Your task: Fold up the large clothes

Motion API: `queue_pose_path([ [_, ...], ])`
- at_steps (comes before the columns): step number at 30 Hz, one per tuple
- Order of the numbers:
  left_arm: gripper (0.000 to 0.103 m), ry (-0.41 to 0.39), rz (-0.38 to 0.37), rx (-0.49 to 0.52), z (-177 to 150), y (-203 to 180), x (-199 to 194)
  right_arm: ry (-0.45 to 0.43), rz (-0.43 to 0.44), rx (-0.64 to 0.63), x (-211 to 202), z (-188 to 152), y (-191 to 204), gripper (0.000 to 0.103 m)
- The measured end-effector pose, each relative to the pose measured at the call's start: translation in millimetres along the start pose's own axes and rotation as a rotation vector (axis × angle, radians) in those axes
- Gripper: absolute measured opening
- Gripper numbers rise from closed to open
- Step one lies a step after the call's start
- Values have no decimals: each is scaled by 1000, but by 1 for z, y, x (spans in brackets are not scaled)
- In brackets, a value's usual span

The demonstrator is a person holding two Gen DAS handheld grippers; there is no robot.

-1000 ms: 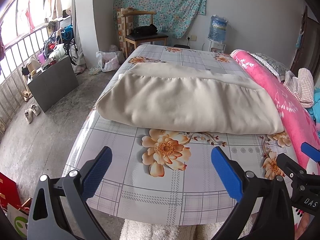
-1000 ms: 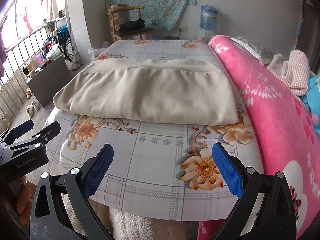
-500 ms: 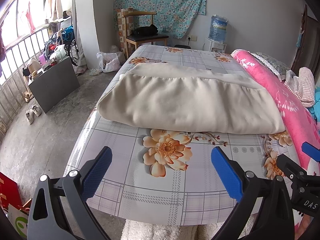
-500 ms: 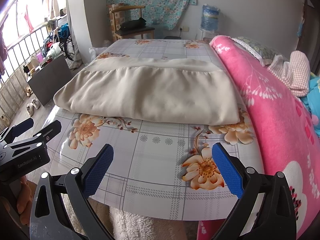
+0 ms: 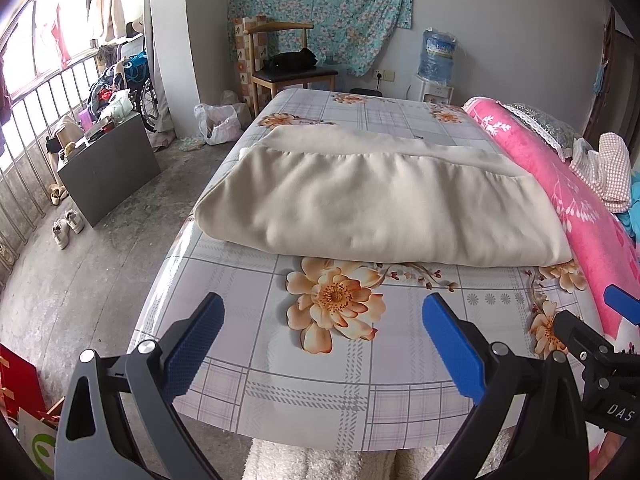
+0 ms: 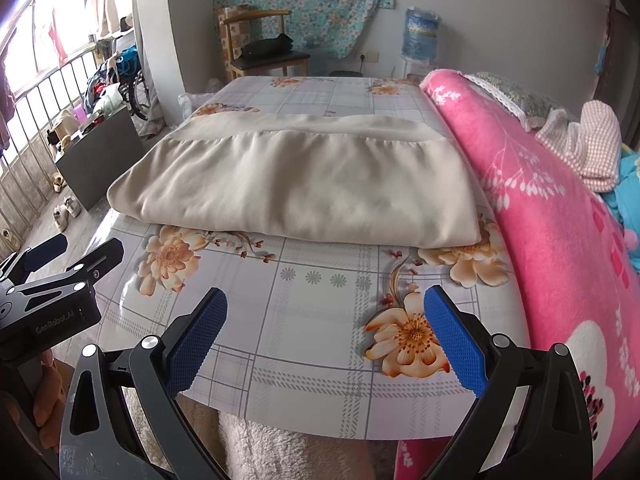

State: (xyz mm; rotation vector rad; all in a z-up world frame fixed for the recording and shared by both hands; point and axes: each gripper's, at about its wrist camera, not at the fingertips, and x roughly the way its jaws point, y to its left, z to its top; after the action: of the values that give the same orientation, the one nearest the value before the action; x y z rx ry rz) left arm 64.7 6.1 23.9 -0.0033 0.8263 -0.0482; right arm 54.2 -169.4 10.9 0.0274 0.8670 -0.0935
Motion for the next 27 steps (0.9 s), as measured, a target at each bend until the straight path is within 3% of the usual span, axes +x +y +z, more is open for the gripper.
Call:
queue_pose_path([
  [27,97,-6,10,6,1,4,2,2,-2,0,1,-1,1,95],
])
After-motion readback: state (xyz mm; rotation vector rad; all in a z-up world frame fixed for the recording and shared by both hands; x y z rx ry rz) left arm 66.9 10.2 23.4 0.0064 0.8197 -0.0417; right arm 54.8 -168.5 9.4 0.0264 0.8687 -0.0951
